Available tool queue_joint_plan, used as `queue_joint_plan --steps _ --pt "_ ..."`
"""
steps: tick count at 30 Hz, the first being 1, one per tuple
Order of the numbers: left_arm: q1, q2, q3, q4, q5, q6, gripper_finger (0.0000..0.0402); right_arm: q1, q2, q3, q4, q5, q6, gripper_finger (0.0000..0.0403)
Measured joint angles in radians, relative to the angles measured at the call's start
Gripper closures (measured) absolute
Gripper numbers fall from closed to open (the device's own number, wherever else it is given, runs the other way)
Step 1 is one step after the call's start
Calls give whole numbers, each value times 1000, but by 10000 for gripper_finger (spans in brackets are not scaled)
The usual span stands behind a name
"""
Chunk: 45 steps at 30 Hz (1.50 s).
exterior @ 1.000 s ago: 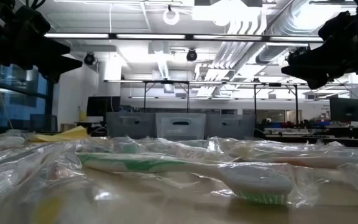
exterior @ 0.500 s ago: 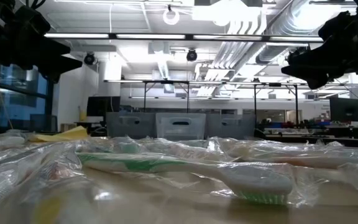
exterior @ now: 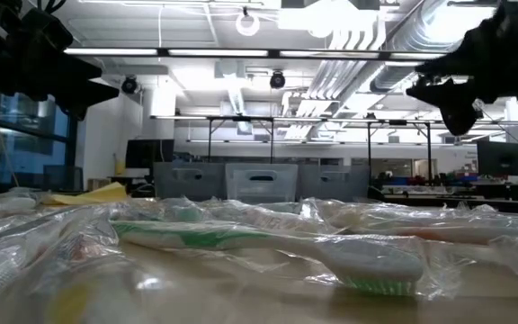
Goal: Pick & Place Toothbrushes
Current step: Put the blue toothbrush into the right black bin
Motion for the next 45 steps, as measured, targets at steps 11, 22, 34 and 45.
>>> queue_joint_plan --steps 11,22,34,45 --pt "0 0 0 0 0 0 169 1 42 156 -222 -86 441 215" --pt "0 0 0 0 0 0 169 124 418 483 -856 -213 845 215" --pt "0 0 0 0 0 0 169 418 712 501 -920 -536 1339 215" --pt "0 0 0 0 0 0 169 521 797 502 -919 -403 1443 215"
